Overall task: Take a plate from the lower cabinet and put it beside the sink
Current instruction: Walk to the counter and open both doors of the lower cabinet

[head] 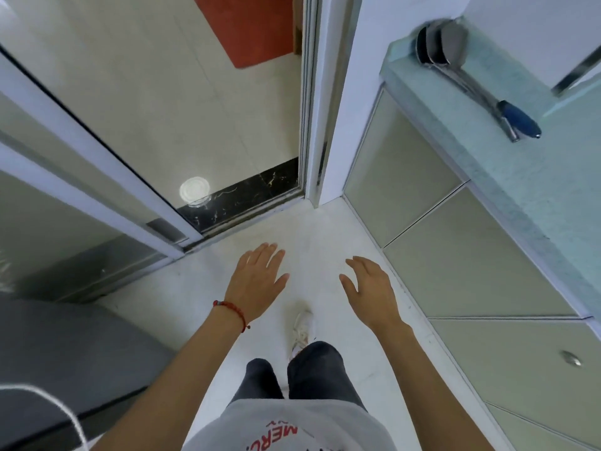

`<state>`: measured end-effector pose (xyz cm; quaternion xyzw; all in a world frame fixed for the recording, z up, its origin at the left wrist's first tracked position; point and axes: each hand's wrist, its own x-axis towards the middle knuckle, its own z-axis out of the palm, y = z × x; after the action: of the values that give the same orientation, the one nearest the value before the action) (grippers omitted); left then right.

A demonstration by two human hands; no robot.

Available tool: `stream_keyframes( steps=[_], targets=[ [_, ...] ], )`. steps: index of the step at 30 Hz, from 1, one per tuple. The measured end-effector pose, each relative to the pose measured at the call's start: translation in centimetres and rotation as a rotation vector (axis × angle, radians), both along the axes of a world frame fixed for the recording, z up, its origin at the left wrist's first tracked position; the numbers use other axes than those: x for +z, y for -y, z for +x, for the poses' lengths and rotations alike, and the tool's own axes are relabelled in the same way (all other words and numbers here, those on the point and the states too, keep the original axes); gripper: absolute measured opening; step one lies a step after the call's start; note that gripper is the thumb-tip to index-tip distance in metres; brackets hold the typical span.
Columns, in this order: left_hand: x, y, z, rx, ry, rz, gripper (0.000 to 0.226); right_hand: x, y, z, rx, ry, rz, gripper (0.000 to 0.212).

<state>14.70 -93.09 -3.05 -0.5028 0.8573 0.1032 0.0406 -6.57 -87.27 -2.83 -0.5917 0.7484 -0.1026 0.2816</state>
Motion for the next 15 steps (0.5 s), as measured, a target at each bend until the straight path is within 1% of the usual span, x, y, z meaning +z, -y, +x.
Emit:
stream_keyframes(
  steps=[7,10,12,15],
  targets=[
    [0.7,7.2,-5.8,-0.157,-0.007,-0.008,0.044,0.3,4.1,-4.4,-0.100,-0.061,0.001,0.042],
    [1.0,9.4,-8.2,-0.258,0.052,-0.034,0.041,0.5,4.6,-6.1,-0.178,-0.075,-0.034,0.040],
    [1.0,10.9,-10.2,-0.331,0.069,0.009,0.049,0.3,4.6,-7.3,-0.267,-0.100,-0.071,0.036],
    [1.0,12.9,-13.4,-0.457,0.046,0.035,0.052,0.5,4.6,-8.8,-0.401,-0.157,-0.097,0.032]
  ],
)
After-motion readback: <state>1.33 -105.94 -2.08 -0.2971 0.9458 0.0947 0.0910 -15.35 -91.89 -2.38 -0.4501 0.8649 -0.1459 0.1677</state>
